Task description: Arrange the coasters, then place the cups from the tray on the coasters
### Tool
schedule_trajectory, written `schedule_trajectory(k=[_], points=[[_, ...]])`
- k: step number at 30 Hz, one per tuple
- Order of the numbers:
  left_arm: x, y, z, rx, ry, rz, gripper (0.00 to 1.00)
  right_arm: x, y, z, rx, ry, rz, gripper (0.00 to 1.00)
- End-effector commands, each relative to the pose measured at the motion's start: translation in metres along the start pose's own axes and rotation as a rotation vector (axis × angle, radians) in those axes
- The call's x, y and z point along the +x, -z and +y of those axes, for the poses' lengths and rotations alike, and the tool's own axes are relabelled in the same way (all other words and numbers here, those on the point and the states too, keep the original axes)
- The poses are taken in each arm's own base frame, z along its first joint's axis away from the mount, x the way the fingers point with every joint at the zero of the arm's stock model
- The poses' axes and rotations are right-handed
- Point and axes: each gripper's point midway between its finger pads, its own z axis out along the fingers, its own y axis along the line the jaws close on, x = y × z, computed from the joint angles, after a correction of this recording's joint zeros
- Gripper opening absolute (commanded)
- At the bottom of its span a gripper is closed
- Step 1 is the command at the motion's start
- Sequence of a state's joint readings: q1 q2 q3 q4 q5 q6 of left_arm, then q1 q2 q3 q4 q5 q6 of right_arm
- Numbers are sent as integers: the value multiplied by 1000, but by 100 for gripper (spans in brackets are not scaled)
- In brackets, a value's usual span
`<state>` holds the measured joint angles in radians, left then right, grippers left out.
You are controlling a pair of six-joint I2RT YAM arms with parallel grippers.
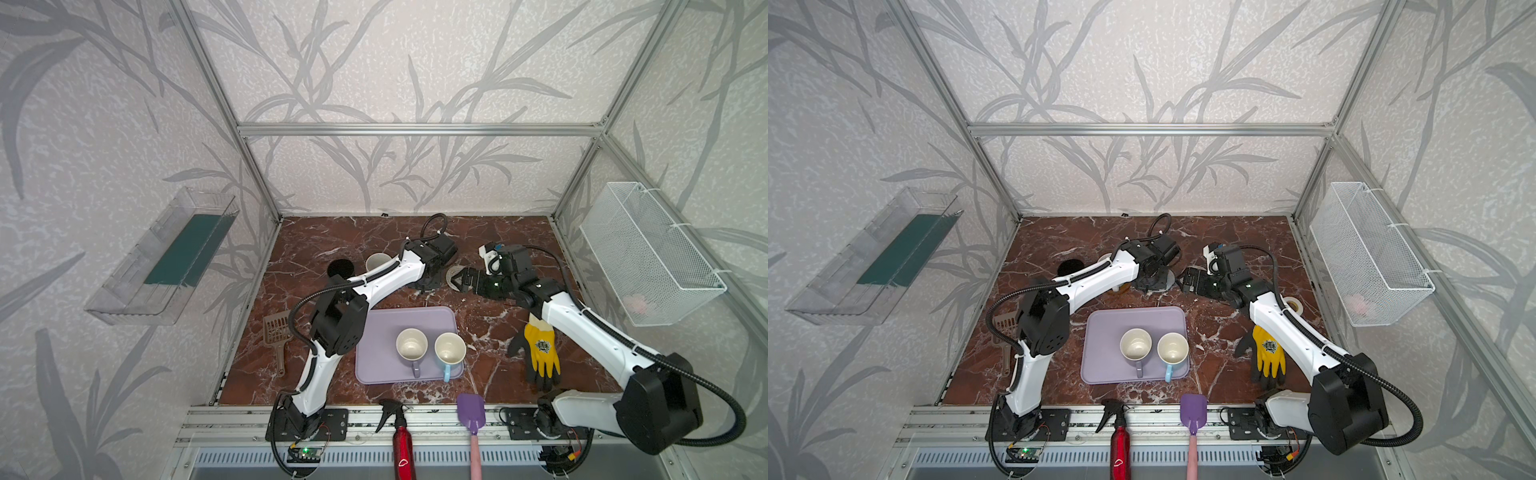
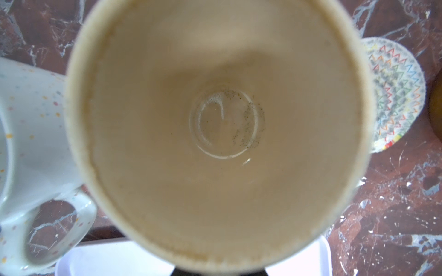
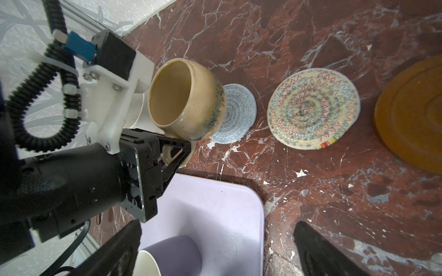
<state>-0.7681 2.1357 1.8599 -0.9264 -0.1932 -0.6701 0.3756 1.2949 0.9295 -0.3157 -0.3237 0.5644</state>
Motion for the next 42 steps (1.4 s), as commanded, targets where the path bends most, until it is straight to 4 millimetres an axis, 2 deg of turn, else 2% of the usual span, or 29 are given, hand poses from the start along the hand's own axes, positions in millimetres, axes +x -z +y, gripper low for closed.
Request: schedule_trajectory(k=[1,4,20,33,42], points=[[-29,14,-3,0,60,-99,0,7,7,-6,14,-6,5,99],[-30,10,-1,-20,70,-97,0,11,8,-12,34,-9,4,99],[-27,-3,-9,-27,118,-78,0,18,7,-15,38,-5,28,99],[-22,3,-22,-11,109,-77,0,20,3,-18,35,-14,38,99],[-15,-9,-22,-24,113,-59,0,22,3,-19,35,-12,49,99]])
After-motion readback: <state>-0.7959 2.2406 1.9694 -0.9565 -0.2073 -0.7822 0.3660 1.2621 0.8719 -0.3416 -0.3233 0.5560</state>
